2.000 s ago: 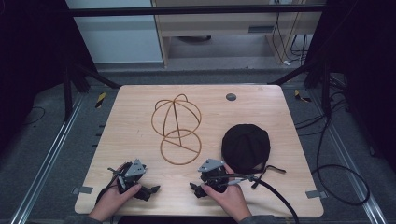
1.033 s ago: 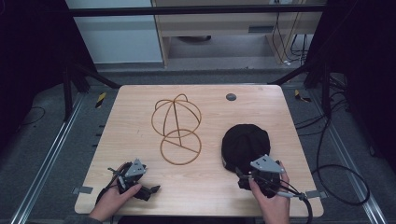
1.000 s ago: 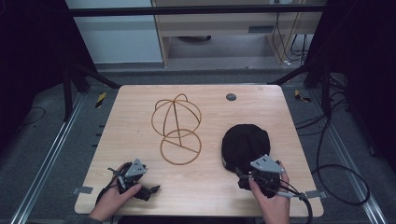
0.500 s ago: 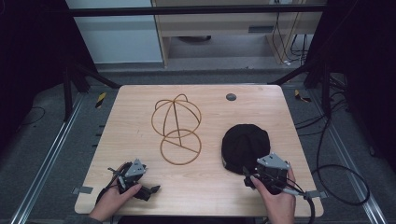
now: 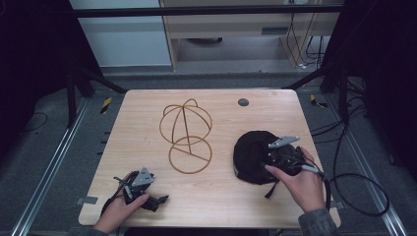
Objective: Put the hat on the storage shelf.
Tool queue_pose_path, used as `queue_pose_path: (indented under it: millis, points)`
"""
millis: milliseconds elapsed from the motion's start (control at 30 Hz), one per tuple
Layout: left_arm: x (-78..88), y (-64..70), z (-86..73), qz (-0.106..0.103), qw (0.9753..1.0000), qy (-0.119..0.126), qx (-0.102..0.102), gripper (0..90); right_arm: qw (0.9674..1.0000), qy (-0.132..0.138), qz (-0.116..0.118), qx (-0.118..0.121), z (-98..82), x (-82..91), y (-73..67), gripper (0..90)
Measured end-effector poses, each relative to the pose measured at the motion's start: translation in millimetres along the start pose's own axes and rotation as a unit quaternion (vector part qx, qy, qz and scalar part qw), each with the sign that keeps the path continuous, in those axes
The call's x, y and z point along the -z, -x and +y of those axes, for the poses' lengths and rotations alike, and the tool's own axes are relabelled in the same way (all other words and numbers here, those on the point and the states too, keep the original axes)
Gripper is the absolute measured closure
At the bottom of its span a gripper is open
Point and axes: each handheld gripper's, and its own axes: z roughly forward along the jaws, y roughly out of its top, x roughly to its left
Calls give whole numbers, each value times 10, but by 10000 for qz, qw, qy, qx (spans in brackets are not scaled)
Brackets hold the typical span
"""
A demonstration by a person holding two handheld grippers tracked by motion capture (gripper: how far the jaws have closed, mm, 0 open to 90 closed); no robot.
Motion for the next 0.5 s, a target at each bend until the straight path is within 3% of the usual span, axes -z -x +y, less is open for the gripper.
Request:
queue_pose_path:
  millis: [33, 233, 500]
  points:
    - [0, 0, 0, -1, 10000, -2, -1, 0, 9999, -76, 139, -7, 74, 0, 97, 169]
    - [0, -1, 0, -4, 10000, -3, -1, 0, 9978, -186, 629, 30, 331, -7, 335, 202]
    - [0, -1, 0, -4, 10000, -1, 0, 0, 9949, -338, 936, 175, 600, -146, 394, 250]
